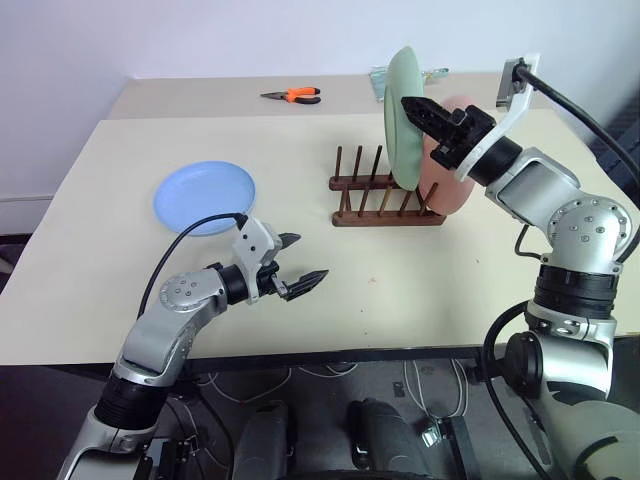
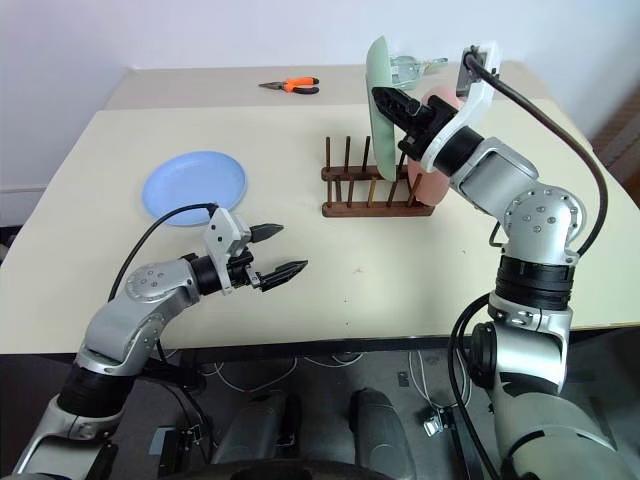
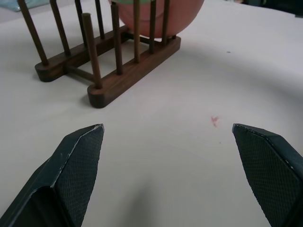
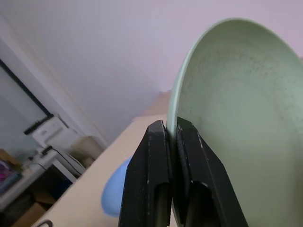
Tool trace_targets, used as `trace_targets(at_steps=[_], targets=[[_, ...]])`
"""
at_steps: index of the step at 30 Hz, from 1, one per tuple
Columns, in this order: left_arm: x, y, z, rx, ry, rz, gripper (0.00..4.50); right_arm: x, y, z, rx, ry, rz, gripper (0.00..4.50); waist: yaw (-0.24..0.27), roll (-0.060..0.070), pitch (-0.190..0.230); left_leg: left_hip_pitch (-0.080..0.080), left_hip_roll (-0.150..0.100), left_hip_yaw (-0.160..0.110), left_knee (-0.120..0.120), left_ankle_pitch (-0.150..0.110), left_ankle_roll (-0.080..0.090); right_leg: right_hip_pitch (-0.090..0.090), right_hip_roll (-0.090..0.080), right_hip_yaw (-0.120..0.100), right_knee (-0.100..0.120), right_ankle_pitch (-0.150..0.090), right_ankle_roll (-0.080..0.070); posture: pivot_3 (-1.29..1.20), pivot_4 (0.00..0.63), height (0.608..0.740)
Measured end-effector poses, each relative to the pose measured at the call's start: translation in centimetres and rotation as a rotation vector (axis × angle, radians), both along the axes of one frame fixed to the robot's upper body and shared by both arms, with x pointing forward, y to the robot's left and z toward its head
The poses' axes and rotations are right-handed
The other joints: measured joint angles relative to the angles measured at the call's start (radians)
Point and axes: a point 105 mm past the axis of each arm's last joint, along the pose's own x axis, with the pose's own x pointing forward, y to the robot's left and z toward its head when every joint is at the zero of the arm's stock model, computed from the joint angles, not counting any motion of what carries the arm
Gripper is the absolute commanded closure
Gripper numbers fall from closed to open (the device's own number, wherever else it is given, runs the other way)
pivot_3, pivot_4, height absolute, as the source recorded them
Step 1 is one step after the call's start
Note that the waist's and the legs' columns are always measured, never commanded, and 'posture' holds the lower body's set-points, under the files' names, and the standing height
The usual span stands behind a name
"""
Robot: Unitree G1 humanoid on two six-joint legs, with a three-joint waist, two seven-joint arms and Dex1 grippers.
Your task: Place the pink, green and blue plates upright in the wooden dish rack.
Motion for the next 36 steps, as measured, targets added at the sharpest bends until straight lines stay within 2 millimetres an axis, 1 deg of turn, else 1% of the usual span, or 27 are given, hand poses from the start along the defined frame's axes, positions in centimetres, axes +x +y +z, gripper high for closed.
trace_targets(at_steps=[3, 4, 6, 7, 8, 9, 10, 15, 20, 24, 25, 30, 32, 34, 35, 36], targets=[[0.0, 0.0, 0.0, 0.000, 0.000, 0.000, 0.00, 0.4, -0.3, 0.0, 0.015, 0.016, -0.008, 3.54, 0.000, 0.000, 0.000, 0.000, 0.000, 0.000, 0.000, 0.000, 0.000, 0.000, 0.000, 0.000, 0.000, 0.000, 0.000, 0.00, 0.150, 0.740], [0.0, 0.0, 0.0, 0.000, 0.000, 0.000, 0.00, 0.5, -0.4, -0.2, 0.015, 0.025, -0.011, 3.08, 0.000, 0.000, 0.000, 0.000, 0.000, 0.000, 0.000, 0.000, 0.000, 0.000, 0.000, 0.000, 0.000, 0.000, 0.000, 0.00, 0.150, 0.740], [0.0, 0.0, 0.0, 0.000, -0.001, 0.000, 0.00, 0.8, -0.5, -0.5, 0.012, 0.041, -0.019, 1.99, -0.001, 0.000, 0.000, 0.000, 0.000, 0.000, 0.000, 0.000, 0.000, 0.000, 0.000, 0.000, 0.000, 0.000, 0.000, 0.00, 0.150, 0.740], [0.0, 0.0, 0.0, 0.000, -0.001, 0.000, 0.00, 0.8, -0.5, -0.6, 0.010, 0.043, -0.023, 1.52, -0.001, 0.000, 0.000, 0.000, 0.000, 0.000, 0.000, 0.000, 0.000, 0.000, 0.000, 0.000, 0.000, 0.000, 0.000, 0.00, 0.150, 0.740], [0.0, 0.0, 0.0, 0.000, -0.001, 0.000, 0.00, 0.9, -0.6, -0.6, 0.008, 0.044, -0.025, 1.15, -0.002, 0.000, 0.000, 0.000, 0.000, 0.000, 0.000, 0.000, 0.000, 0.000, 0.000, 0.000, 0.000, 0.000, 0.000, 0.00, 0.150, 0.740], [0.0, 0.0, 0.0, 0.000, -0.001, 0.001, 0.00, 0.9, -0.6, -0.6, 0.008, 0.044, -0.026, 0.57, -0.002, 0.000, 0.000, 0.000, 0.000, 0.000, 0.000, 0.000, 0.000, 0.000, 0.000, 0.000, 0.000, 0.000, 0.000, 0.00, 0.150, 0.740], [0.0, 0.0, 0.0, 0.000, -0.001, 0.001, 0.00, 0.9, -0.6, -0.6, 0.007, 0.046, -0.029, 0.15, -0.002, 0.000, 0.000, 0.000, 0.000, 0.000, 0.000, 0.000, 0.000, 0.000, 0.000, 0.000, 0.000, 0.000, 0.000, 0.00, 0.150, 0.740], [-0.1, -0.1, 0.1, 0.000, -0.004, -0.001, 0.00, 0.9, -0.6, -0.8, 0.003, 0.055, -0.037, 0.15, -0.002, 0.000, 0.000, 0.000, 0.000, 0.000, 0.000, 0.000, 0.000, 0.000, 0.000, 0.000, 0.000, 0.000, 0.000, 0.00, 0.150, 0.740], [-0.1, -0.1, 0.1, 0.000, -0.004, -0.001, 0.00, 0.8, -1.0, -0.3, -0.015, 0.023, -0.068, 0.15, -0.002, 0.000, 0.000, 0.000, 0.000, 0.000, 0.000, 0.000, 0.000, 0.000, 0.000, 0.000, 0.000, 0.000, 0.000, 0.00, 0.150, 0.740], [0.0, 0.0, 0.1, 0.000, -0.001, 0.002, 0.00, 1.0, -2.6, 0.5, -0.152, -0.060, -0.170, 0.15, 0.000, 0.000, 0.000, 0.000, 0.000, 0.000, 0.000, 0.000, 0.000, 0.000, 0.000, 0.000, -0.001, 0.000, 0.000, 0.00, 0.150, 0.740], [0.0, 0.0, 0.1, -0.001, 0.000, 0.002, 0.00, 1.0, -3.0, 0.9, -0.177, -0.081, -0.191, 0.06, -0.001, 0.000, 0.000, 0.000, 0.000, 0.000, 0.000, 0.000, 0.000, 0.000, 0.000, 0.000, -0.001, 0.000, 0.000, 0.00, 0.150, 0.740], [0.0, -0.1, 0.2, -0.003, -0.003, 0.000, 0.00, 1.4, -3.7, 2.6, -0.241, -0.187, -0.265, 0.06, -0.004, 0.000, 0.000, 0.000, 0.001, 0.000, 0.000, 0.000, 0.000, 0.000, 0.002, 0.000, 0.000, 0.000, 0.000, 0.00, 0.150, 0.740], [0.1, 0.0, 0.3, -0.009, -0.007, 0.012, 0.00, 1.5, -4.1, 3.0, -0.315, -0.247, -0.308, 0.06, -0.003, 0.000, 0.000, 0.000, 0.000, 0.000, 0.000, 0.000, 0.000, 0.000, 0.002, 0.000, -0.001, 0.000, 0.000, 0.00, 0.150, 0.740], [0.6, 0.5, 1.0, -0.058, -0.021, 0.061, 0.00, 1.0, -3.9, 3.6, -0.408, -0.342, -0.316, 0.06, 0.000, 0.000, 0.000, 0.000, 0.000, 0.000, 0.000, 0.000, 0.000, 0.000, 0.001, 0.000, -0.001, 0.000, 0.000, 0.00, 0.150, 0.740], [1.2, 1.3, 1.9, -0.115, -0.040, 0.124, 0.00, 0.4, -3.4, 4.0, -0.464, -0.410, -0.300, 0.06, 0.001, 0.000, 0.000, 0.000, 0.000, 0.000, 0.000, 0.000, 0.000, 0.000, 0.001, 0.000, -0.001, 0.000, 0.000, 0.00, 0.150, 0.740], [2.3, 2.6, 3.1, -0.194, -0.066, 0.234, 0.00, -0.6, -2.8, 4.3, -0.533, -0.489, -0.268, 0.06, 0.002, 0.000, 0.001, -0.001, 0.000, 0.000, 0.000, 0.000, 0.000, 0.000, 0.001, 0.000, -0.001, 0.000, 0.000, 0.00, 0.150, 0.740]])
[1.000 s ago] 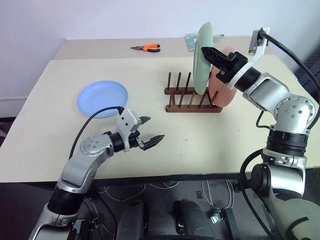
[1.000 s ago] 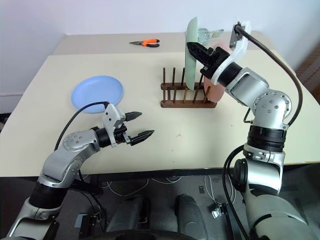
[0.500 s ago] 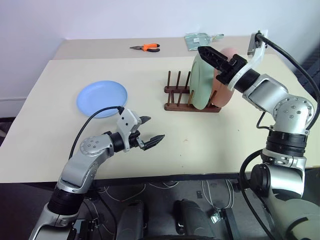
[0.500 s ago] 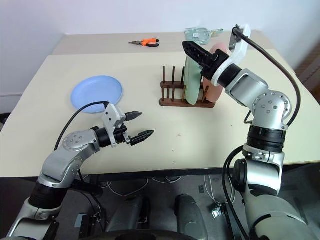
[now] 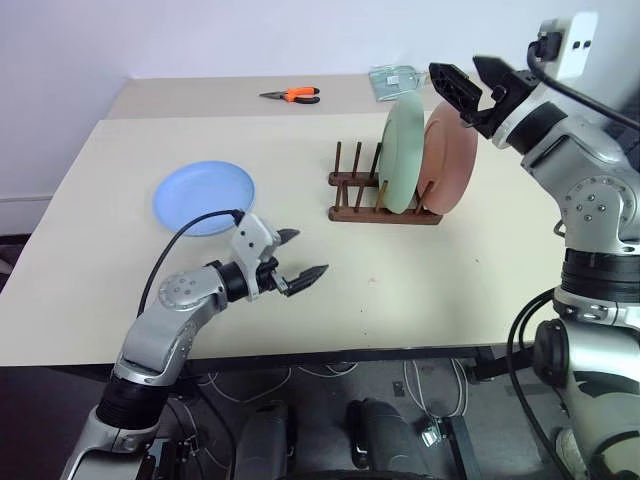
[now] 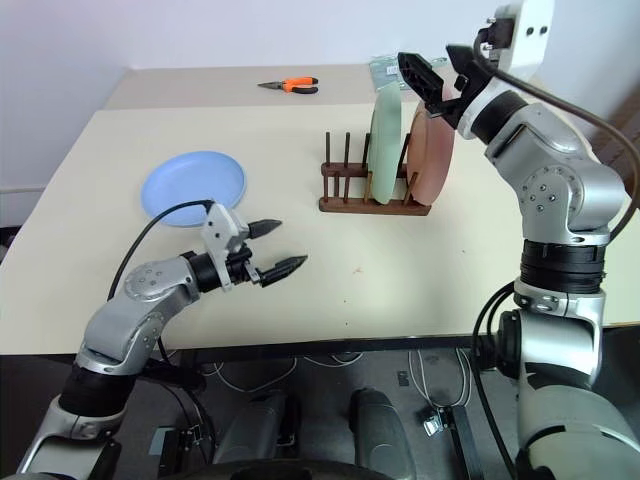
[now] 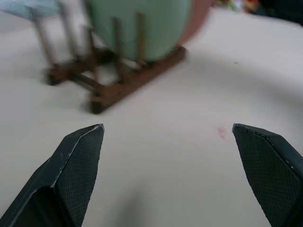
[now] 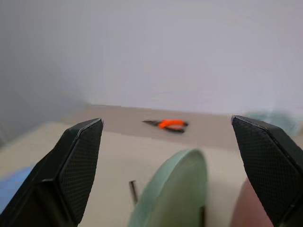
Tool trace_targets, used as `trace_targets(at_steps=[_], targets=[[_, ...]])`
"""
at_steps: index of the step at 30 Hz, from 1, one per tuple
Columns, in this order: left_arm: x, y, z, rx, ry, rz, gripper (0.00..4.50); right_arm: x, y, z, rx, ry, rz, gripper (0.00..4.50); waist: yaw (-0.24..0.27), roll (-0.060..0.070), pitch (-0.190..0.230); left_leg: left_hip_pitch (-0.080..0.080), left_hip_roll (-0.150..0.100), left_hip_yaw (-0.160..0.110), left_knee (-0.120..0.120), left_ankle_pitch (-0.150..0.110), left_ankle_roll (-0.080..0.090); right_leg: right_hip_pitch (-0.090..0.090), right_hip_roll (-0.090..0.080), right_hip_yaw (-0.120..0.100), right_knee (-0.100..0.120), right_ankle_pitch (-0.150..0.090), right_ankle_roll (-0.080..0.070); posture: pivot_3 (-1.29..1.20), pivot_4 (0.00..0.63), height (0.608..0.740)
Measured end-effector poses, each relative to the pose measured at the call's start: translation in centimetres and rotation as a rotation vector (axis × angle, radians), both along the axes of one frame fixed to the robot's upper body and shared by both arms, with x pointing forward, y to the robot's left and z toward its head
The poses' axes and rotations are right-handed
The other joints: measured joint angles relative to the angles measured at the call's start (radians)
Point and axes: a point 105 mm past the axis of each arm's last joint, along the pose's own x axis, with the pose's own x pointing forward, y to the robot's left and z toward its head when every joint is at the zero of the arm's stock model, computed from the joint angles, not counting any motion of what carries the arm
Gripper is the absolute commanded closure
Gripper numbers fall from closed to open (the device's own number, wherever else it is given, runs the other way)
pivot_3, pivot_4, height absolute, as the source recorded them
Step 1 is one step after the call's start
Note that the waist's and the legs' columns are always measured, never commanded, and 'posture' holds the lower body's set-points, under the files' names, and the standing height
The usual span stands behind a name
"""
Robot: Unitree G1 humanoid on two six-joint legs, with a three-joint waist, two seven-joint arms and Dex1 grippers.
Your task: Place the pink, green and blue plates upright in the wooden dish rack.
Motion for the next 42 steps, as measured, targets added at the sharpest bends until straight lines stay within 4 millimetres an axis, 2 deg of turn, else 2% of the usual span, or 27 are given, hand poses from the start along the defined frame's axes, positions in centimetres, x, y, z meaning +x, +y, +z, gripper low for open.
trace_targets(at_steps=[1, 2, 3, 4, 5, 8, 10, 13, 20, 23, 30, 33, 36, 40, 42], targets=[[1.3, 1.7, 1.1, -0.069, -0.020, 0.130, 0.00, -0.9, 0.8, 0.1, -0.079, -0.046, 0.038, 0.06, 0.001, -0.001, 0.000, 0.000, 0.000, 0.000, 0.000, 0.000, 0.000, 0.000, 0.000, 0.000, 0.000, 0.000, 0.000, 0.00, 0.150, 0.740], [2.8, 5.0, 2.3, -0.127, -0.041, 0.325, 0.00, -2.2, 2.3, 0.0, -0.180, -0.096, 0.107, 0.06, -0.001, -0.001, 0.000, 0.000, 0.000, -0.001, 0.000, 0.000, 0.000, 0.000, 0.001, 0.000, 0.001, 0.000, 0.000, 0.00, 0.150, 0.740], [3.5, 7.4, 2.9, -0.143, -0.053, 0.460, 0.00, -3.1, 3.3, -0.4, -0.241, -0.121, 0.153, 0.06, -0.006, -0.002, 0.000, 0.001, 0.001, -0.001, 0.000, 0.000, 0.000, 0.000, 0.002, 0.000, 0.001, 0.000, 0.000, 0.00, 0.150, 0.740], [4.1, 10.8, 3.3, -0.159, -0.048, 0.647, 0.00, -4.1, 4.4, -1.1, -0.320, -0.148, 0.209, 0.06, -0.011, -0.002, 0.000, 0.002, 0.001, -0.001, 0.000, 0.000, 0.000, 0.000, 0.002, 0.000, 0.001, 0.000, 0.001, 0.00, 0.150, 0.740], [4.2, 13.4, 3.2, -0.180, -0.020, 0.796, 0.00, -4.6, 5.2, -2.1, -0.378, -0.150, 0.251, 0.06, -0.012, -0.002, 0.000, 0.002, 0.001, -0.001, 0.000, 0.000, 0.000, 0.000, 0.002, 0.000, 0.001, 0.000, 0.001, 0.00, 0.150, 0.740], [3.7, 18.1, 0.9, -0.239, 0.126, 1.067, 0.00, -5.5, 7.4, -5.9, -0.499, -0.102, 0.362, 0.06, -0.004, -0.004, 0.000, 0.001, 0.001, -0.001, 0.000, 0.000, 0.000, 0.000, 0.002, 0.000, 0.001, 0.000, 0.001, 0.00, 0.150, 0.740], [3.5, 19.0, -0.5, -0.237, 0.211, 1.127, 0.00, -6.2, 8.7, -7.9, -0.543, -0.081, 0.424, 0.06, 0.004, -0.007, 0.001, 0.001, 0.000, -0.001, 0.001, 0.000, -0.001, 0.000, 0.001, -0.001, 0.001, 0.001, 0.002, 0.00, 0.150, 0.740], [3.8, 18.5, -1.9, -0.209, 0.329, 1.128, 0.00, -7.0, 10.2, -9.9, -0.599, -0.080, 0.488, 0.06, 0.023, -0.009, 0.000, 0.001, -0.001, -0.001, 0.002, 0.000, -0.001, 0.001, -0.001, -0.001, 0.001, 0.001, 0.002, 0.00, 0.150, 0.740], [5.1, 16.7, -3.9, -0.207, 0.502, 1.026, 0.00, -7.7, 11.3, -14.0, -0.687, -0.050, 0.526, 0.06, 0.019, -0.010, -0.001, 0.001, -0.002, -0.002, 0.001, 0.001, -0.003, 0.000, -0.002, -0.001, 0.001, 0.001, 0.002, 0.00, 0.150, 0.740], [5.8, 15.8, -4.1, -0.235, 0.537, 0.971, 0.76, -7.9, 11.6, -14.9, -0.689, -0.033, 0.529, 0.00, 0.019, -0.010, -0.001, 0.001, -0.002, -0.002, 0.001, 0.001, -0.003, 0.000, -0.002, -0.001, 0.001, 0.001, 0.002, 0.00, 0.150, 0.740], [6.6, 15.2, -4.7, -0.384, 0.603, 0.949, 4.29, -7.7, 11.5, -15.8, -0.679, -0.024, 0.476, 0.00, 0.020, -0.010, -0.001, 0.001, -0.002, -0.002, 0.001, 0.001, -0.003, 0.000, -0.002, -0.001, 0.001, 0.001, 0.002, 0.00, 0.150, 0.740], [7.0, 15.1, -3.5, -0.411, 0.568, 0.936, 4.40, -7.4, 11.4, -15.7, -0.683, -0.040, 0.437, 0.00, 0.019, -0.010, -0.001, 0.001, -0.002, -0.002, 0.001, 0.001, -0.004, 0.000, -0.002, -0.001, 0.001, 0.001, 0.002, 0.00, 0.150, 0.740], [7.3, 14.1, -2.5, -0.323, 0.464, 0.872, 4.40, -6.5, 10.9, -15.4, -0.692, -0.051, 0.376, 0.00, 0.018, -0.010, -0.001, 0.001, -0.002, -0.002, 0.000, 0.004, -0.008, 0.000, -0.002, -0.001, 0.001, 0.001, 0.002, 0.00, 0.150, 0.740], [7.0, 8.4, 3.5, -0.282, 0.195, 0.576, 4.40, -4.2, 10.4, -14.3, -0.798, -0.164, 0.242, 0.00, 0.019, -0.010, -0.001, 0.001, -0.003, -0.002, 0.000, 0.004, -0.009, 0.000, -0.004, -0.001, 0.000, 0.001, 0.002, 0.00, 0.150, 0.740], [6.2, 6.0, 5.6, -0.258, 0.117, 0.464, 4.40, -3.4, 10.6, -14.1, -0.874, -0.253, 0.190, 0.00, 0.014, -0.010, -0.001, 0.001, -0.003, -0.002, 0.000, 0.004, -0.009, 0.000, -0.003, -0.001, 0.000, 0.001, 0.002, 0.00, 0.150, 0.740]])
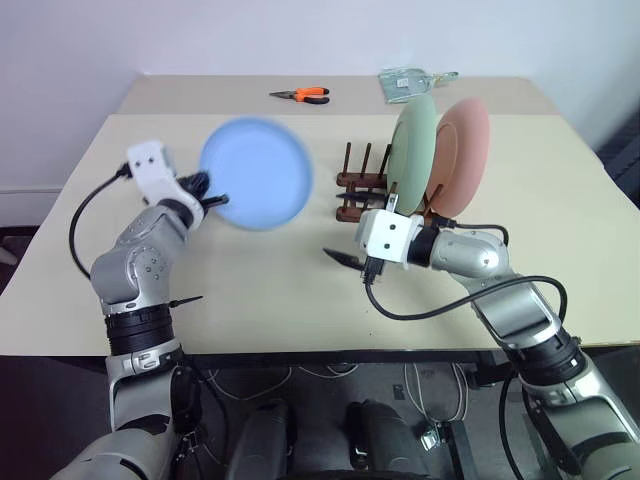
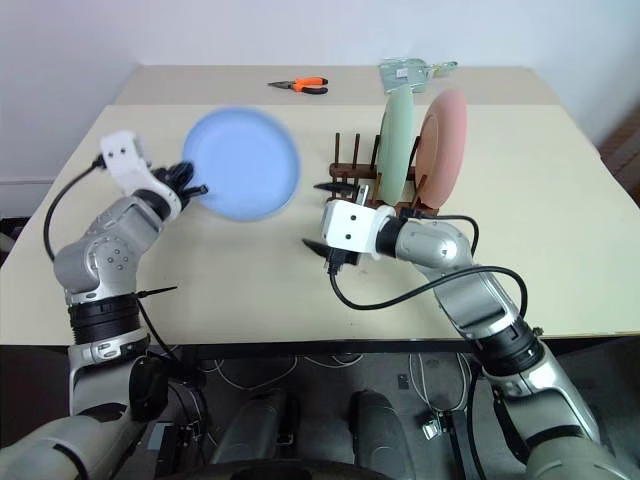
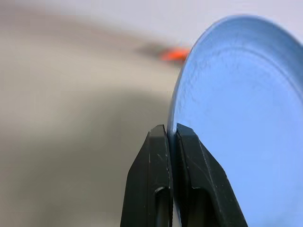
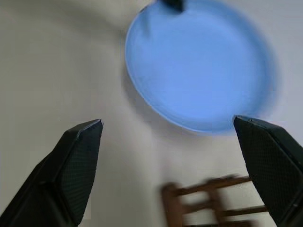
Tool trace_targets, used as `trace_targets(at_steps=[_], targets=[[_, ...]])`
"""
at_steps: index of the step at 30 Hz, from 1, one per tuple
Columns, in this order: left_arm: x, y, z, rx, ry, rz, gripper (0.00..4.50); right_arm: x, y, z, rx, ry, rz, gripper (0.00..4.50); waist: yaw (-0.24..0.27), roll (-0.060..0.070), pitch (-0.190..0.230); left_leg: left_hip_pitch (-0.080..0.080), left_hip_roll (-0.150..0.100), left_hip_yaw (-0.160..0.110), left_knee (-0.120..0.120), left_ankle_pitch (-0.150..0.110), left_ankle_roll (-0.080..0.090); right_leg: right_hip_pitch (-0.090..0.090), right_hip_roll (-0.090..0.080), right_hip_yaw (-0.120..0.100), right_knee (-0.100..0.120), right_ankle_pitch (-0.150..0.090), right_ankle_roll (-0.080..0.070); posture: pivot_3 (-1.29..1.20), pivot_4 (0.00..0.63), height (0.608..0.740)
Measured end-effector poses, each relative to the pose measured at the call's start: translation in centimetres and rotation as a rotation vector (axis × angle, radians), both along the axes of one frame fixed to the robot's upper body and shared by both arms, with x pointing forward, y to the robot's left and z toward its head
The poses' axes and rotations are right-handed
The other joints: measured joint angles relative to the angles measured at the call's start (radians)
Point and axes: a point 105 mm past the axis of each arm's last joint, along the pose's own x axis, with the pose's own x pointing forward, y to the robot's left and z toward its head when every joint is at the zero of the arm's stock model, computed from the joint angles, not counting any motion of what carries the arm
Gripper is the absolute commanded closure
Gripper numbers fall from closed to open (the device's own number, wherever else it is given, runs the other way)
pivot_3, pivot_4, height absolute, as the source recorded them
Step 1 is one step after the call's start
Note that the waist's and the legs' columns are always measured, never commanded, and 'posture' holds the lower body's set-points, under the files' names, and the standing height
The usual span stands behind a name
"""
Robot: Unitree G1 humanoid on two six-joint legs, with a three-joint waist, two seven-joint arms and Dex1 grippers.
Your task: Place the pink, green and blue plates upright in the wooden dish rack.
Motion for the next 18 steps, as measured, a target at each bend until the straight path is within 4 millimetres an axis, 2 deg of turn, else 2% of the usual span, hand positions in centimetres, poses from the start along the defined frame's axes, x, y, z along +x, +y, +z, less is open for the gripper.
trace_targets(at_steps=[7, 10, 13, 17, 18], targets=[[-1.9, -2.3, 1.0, 0.024, 0.002, -0.122, 4.40, 1.7, 0.3, -1.4, -0.186, -0.198, -0.016, 0.00, -0.019, 0.000, 0.000, 0.000, 0.000, 0.000, -0.001, 0.000, 0.000, -0.001, 0.001, 0.000, 0.001, 0.000, 0.000, 0.00, 0.150, 0.740], [-2.6, -2.9, 1.3, 0.032, 0.004, -0.149, 4.50, 2.1, 0.4, -1.3, -0.226, -0.259, -0.015, 0.88, -0.018, 0.000, 0.000, 0.000, 0.000, 0.000, 0.000, 0.001, 0.000, 0.000, 0.001, 0.000, 0.001, 0.000, 0.000, 0.00, 0.150, 0.740], [-2.8, -3.1, 1.4, 0.029, 0.013, -0.157, 4.50, 2.1, 0.7, -1.2, -0.233, -0.288, 0.001, 2.27, -0.017, 0.000, 0.000, 0.000, 0.000, 0.000, 0.000, 0.001, 0.000, 0.000, 0.001, 0.000, 0.001, 0.000, 0.000, 0.00, 0.150, 0.740], [-2.6, -2.5, 1.1, 0.024, 0.030, -0.117, 4.50, 1.9, 1.0, -1.1, -0.245, -0.330, 0.025, 4.20, -0.018, 0.000, 0.000, 0.000, 0.000, 0.000, 0.000, 0.001, 0.000, 0.000, 0.002, 0.000, 0.001, 0.000, 0.000, 0.00, 0.150, 0.740], [-2.5, -2.2, 1.3, 0.013, 0.021, -0.100, 4.19, 1.6, 1.3, -1.1, -0.249, -0.341, 0.047, 4.49, -0.018, 0.000, 0.000, 0.000, 0.000, 0.000, 0.000, 0.001, 0.000, 0.000, 0.002, 0.000, 0.001, 0.000, 0.000, 0.00, 0.150, 0.740]])
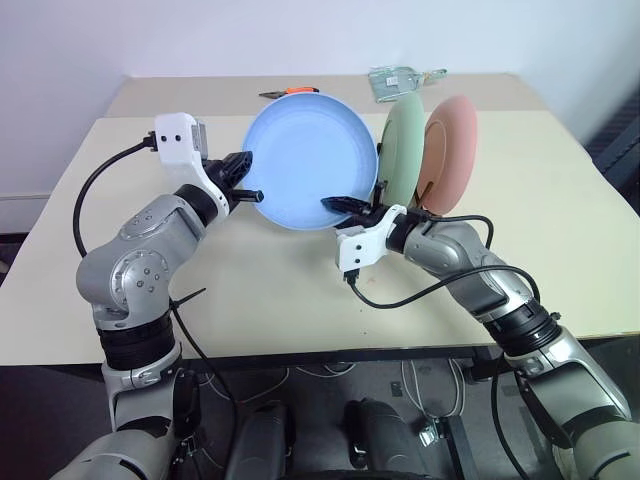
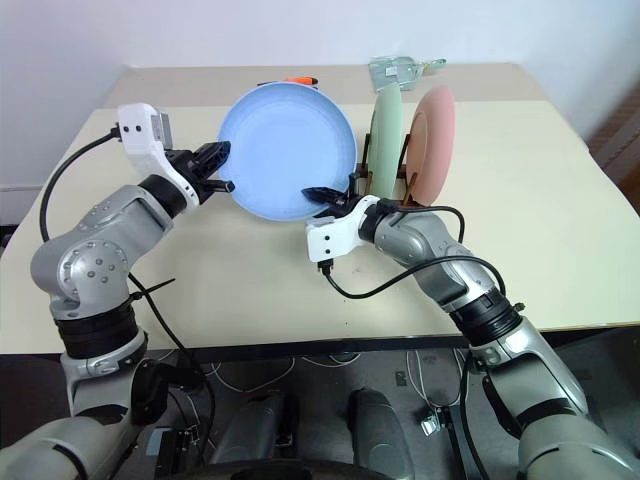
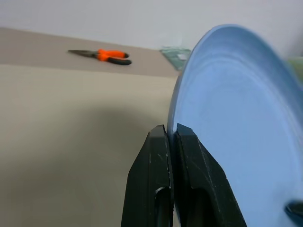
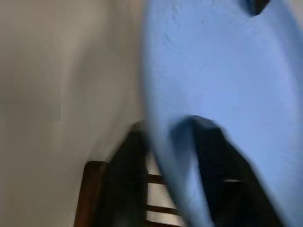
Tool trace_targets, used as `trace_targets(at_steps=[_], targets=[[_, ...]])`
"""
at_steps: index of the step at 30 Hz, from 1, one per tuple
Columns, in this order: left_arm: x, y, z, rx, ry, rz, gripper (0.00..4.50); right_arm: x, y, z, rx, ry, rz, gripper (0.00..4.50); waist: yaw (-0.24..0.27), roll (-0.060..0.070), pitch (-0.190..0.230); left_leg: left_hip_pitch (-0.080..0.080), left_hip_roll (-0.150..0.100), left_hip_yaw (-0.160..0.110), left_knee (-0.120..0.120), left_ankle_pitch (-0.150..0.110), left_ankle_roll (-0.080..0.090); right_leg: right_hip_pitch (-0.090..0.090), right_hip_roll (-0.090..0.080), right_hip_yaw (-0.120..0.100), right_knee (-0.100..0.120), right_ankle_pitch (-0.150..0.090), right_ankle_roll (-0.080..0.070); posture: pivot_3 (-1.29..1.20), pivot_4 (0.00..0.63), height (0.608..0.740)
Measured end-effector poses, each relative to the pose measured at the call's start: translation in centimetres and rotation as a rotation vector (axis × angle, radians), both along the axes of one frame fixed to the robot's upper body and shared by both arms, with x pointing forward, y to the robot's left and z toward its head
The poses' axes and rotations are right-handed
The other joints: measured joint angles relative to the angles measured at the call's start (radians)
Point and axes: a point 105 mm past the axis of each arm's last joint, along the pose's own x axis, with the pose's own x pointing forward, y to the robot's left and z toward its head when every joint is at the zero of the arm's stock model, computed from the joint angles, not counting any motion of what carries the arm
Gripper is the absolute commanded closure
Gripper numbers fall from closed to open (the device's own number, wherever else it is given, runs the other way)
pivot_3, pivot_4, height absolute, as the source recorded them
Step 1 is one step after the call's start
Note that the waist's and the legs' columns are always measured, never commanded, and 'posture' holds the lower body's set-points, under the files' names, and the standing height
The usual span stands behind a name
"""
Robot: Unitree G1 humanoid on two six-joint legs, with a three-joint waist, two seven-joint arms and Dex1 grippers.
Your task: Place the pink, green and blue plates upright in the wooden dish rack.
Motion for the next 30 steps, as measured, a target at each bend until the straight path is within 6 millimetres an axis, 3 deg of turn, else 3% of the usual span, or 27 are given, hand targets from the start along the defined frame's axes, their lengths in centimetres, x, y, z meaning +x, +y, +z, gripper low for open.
trace_targets(at_steps=[3, 6, 8, 10, 12, 14, 17, 22, 24, 27, 30], targets=[[0.7, 0.5, 1.9, -0.161, -0.077, 0.048, 3.06, 0.1, 0.1, 0.0, 0.003, -0.014, -0.002, 4.50, 0.005, -0.001, 0.001, 0.000, 0.000, 0.000, 0.001, 0.000, 0.000, 0.001, 0.000, 0.000, 0.000, 0.000, 0.000, 0.00, 0.150, 0.740], [0.9, 4.9, 7.2, -0.369, -0.277, 0.255, 1.62, 0.2, 0.0, 0.0, 0.003, -0.015, -0.007, 4.50, 0.001, -0.003, 0.002, 0.000, 0.000, 0.000, 0.001, 0.000, 0.000, 0.001, 0.000, 0.000, 0.000, 0.000, 0.000, 0.00, 0.150, 0.740], [0.4, 8.6, 8.9, -0.401, -0.363, 0.414, 1.62, 0.2, 0.0, 0.4, 0.032, -0.015, -0.006, 4.50, -0.007, -0.002, 0.001, 0.002, 0.001, 0.001, 0.000, 0.000, -0.001, 0.000, 0.002, 0.001, 0.000, 0.000, 0.000, 0.00, 0.150, 0.740], [0.1, 12.3, 8.1, -0.302, -0.376, 0.582, 1.62, 0.2, 0.4, 1.8, 0.155, 0.021, -0.001, 4.50, -0.011, -0.002, 0.001, 0.003, 0.002, 0.001, -0.001, 0.001, -0.002, 0.000, 0.004, 0.002, 0.000, 0.000, 0.000, 0.00, 0.150, 0.740], [0.2, 14.9, 6.0, -0.187, -0.323, 0.699, 1.62, -0.3, 1.2, 3.8, 0.328, 0.092, 0.030, 4.50, -0.008, -0.002, 0.001, 0.002, 0.003, 0.001, -0.001, 0.002, -0.003, 0.000, 0.005, 0.001, 0.001, 0.000, 0.000, 0.00, 0.150, 0.740], [0.6, 15.8, 4.0, -0.064, -0.262, 0.729, 1.62, -1.1, 1.8, 5.9, 0.505, 0.183, 0.081, 4.50, -0.001, -0.002, 0.001, 0.002, 0.003, 0.001, 0.000, 0.002, -0.003, 0.000, 0.004, 0.001, 0.001, 0.000, 0.000, 0.00, 0.150, 0.740], [1.3, 13.7, 0.9, 0.202, -0.192, 0.607, 1.62, -2.0, 2.3, 9.2, 0.860, 0.472, 0.167, 4.50, 0.012, -0.003, 0.000, 0.001, 0.000, -0.001, 0.000, 0.000, 0.000, 0.001, -0.001, -0.001, 0.001, 0.000, 0.000, 0.00, 0.150, 0.740], [1.0, 6.3, -6.7, 0.405, -0.079, 0.250, 1.62, -1.7, 1.4, 13.0, 1.225, 0.847, 0.197, 4.50, 0.019, -0.003, 0.000, 0.000, -0.001, -0.002, -0.001, -0.003, 0.004, -0.001, -0.004, -0.001, 0.000, 0.000, -0.001, 0.00, 0.150, 0.740], [0.0, 3.7, -7.5, 0.423, -0.126, 0.129, 1.62, -0.8, 0.6, 12.9, 1.305, 0.908, 0.109, 4.50, 0.015, -0.003, 0.000, 0.000, -0.001, -0.002, -0.003, -0.003, 0.004, -0.003, -0.004, -0.001, 0.000, 0.000, -0.001, 0.00, 0.150, 0.740], [-1.6, 0.4, -7.2, 0.381, -0.208, -0.015, 1.62, 0.5, -0.3, 11.7, 1.379, 0.964, -0.035, 4.50, 0.001, -0.001, -0.001, -0.002, -0.001, -0.002, -0.004, -0.003, 0.004, -0.004, -0.004, 0.000, 0.000, 0.000, -0.001, 0.00, 0.150, 0.740], [-2.5, -1.1, -6.9, 0.332, -0.231, -0.103, 1.62, 1.3, -1.1, 10.8, 1.418, 0.981, -0.130, 4.50, -0.009, 0.001, -0.001, -0.002, -0.001, -0.001, -0.004, -0.003, 0.004, -0.005, -0.004, 0.000, 0.001, 0.000, -0.001, 0.00, 0.150, 0.740]])
